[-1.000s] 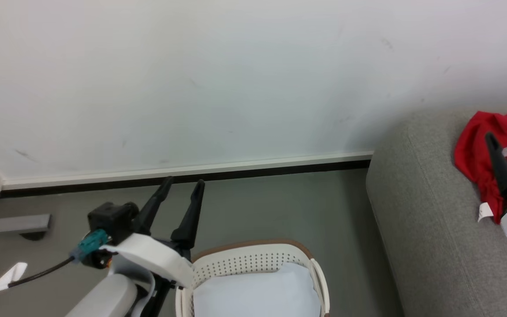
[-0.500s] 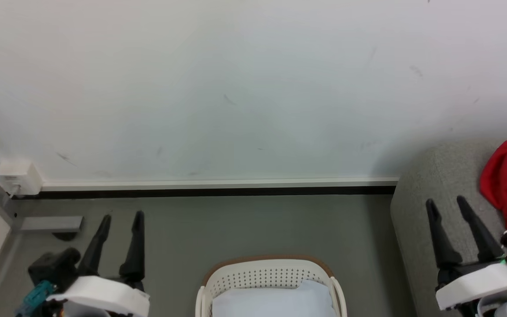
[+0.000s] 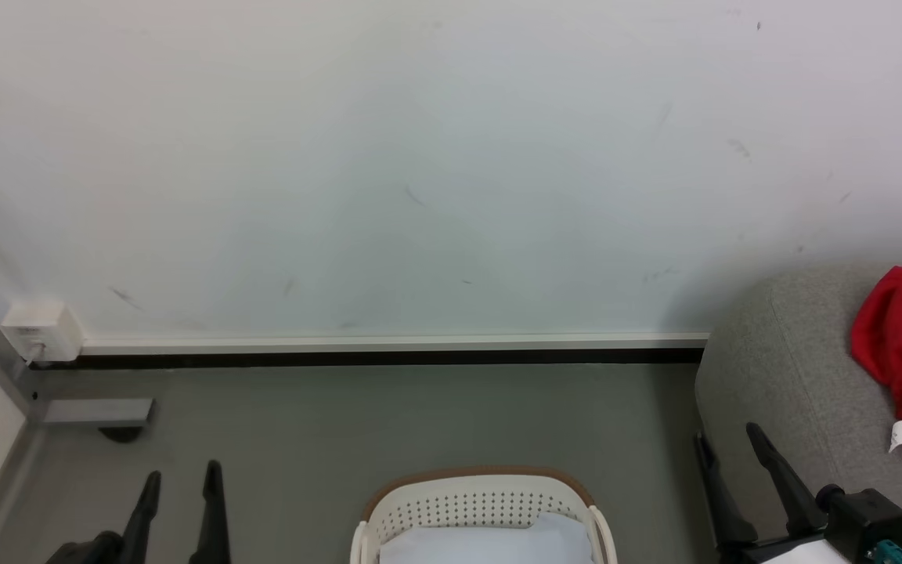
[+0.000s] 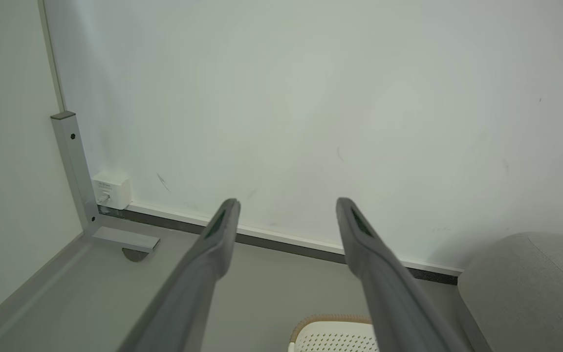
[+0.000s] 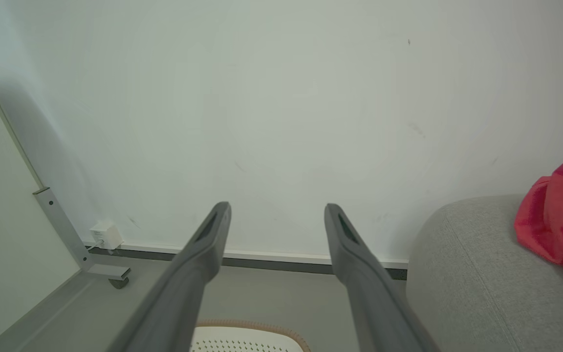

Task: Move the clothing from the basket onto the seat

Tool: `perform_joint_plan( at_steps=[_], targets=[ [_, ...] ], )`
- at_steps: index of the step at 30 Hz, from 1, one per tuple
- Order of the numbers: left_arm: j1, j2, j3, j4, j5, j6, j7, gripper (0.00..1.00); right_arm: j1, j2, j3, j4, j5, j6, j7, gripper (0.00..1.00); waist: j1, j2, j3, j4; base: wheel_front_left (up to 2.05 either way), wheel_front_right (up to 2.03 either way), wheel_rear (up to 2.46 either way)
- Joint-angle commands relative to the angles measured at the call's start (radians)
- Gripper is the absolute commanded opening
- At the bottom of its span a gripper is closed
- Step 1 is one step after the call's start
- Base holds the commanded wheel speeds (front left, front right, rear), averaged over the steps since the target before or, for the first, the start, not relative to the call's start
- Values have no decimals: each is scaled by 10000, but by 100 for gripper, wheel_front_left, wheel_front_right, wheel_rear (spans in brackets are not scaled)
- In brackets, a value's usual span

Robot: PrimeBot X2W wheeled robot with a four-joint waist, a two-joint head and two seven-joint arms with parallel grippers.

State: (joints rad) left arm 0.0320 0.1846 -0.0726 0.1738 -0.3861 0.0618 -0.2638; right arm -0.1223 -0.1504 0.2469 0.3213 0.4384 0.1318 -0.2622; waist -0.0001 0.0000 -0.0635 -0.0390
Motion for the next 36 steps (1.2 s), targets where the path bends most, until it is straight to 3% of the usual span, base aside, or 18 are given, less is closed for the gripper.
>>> perform_joint_plan(
  at_steps=[1,12,24,25,29,36],
  targets=[
    [125,-154,232,71,271,-155,-9,100,196,85,5,-99,-102,-23,-31,100,1,0,-21,12,0,0,0],
    [-27,-868,1123,426,1206,-1010,-8,100,212,279,97,-147,-220,-23,-32,100,1,0,-26,74,0,0,0],
    [-143,-1151,1579,703,1452,-1480,-8,100,134,269,222,-50,-74,-23,-33,100,1,0,-27,58,0,0,0],
    [-143,-1168,1601,719,1461,-1518,-8,0,130,266,224,-54,-55,-23,-34,0,1,0,-30,61,0,0,0],
    [8,-1230,1592,998,1333,-1504,74,0,347,319,225,125,-20,0,62,0,1,0,-23,64,0,0,0],
    [-197,-1238,1691,1034,18,-1546,507,0,323,367,-128,26,1158,-1,403,0,1,0,15,82,0,0,0]
  ],
)
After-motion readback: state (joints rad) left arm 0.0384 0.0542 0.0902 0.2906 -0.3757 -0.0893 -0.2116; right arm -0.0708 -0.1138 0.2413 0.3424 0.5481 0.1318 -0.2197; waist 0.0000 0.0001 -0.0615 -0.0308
